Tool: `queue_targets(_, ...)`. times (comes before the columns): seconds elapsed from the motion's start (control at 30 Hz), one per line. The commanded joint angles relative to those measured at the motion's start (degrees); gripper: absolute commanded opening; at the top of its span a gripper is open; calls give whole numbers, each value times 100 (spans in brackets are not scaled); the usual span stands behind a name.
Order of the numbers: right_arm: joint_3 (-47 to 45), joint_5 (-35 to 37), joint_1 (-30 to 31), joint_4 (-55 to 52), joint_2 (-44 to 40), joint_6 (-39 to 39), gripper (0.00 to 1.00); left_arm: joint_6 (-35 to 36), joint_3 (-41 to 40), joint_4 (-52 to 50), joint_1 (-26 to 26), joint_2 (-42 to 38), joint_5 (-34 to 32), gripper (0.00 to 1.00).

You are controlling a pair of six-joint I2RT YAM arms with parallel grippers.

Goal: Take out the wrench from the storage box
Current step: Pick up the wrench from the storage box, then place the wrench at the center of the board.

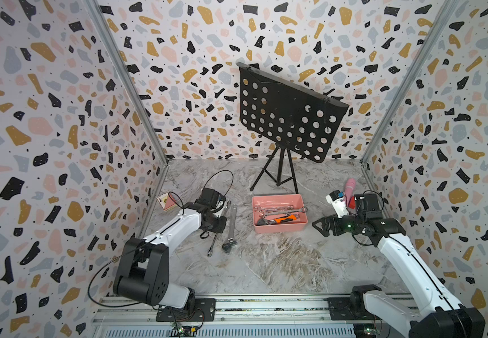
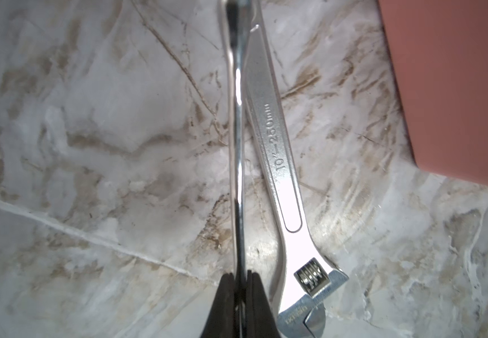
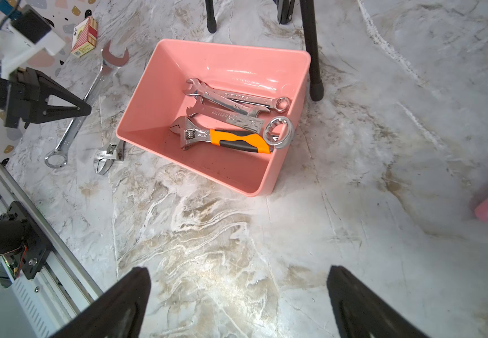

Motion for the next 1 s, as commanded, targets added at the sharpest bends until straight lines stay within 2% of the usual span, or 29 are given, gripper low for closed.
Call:
queue_targets(0.0,46,-62,25,24,-54,62,100,-505,-6,523,161,232,320,0)
queue_targets(0.27,57,0,25,10,-32,50,100,-912,-4,715,345,741,187,0)
queue_targets(0.53,57,11,27,15,-5,64,100,-971,23,716,412,987,233,0)
queue_targets(0.73,48,-11,28,51,8,89,100,-1034,40,659,433,1066,312,13)
queue_targets(0.97,65,-50,25,93,33,105,100,-1029,54,570,507,1065,329,20)
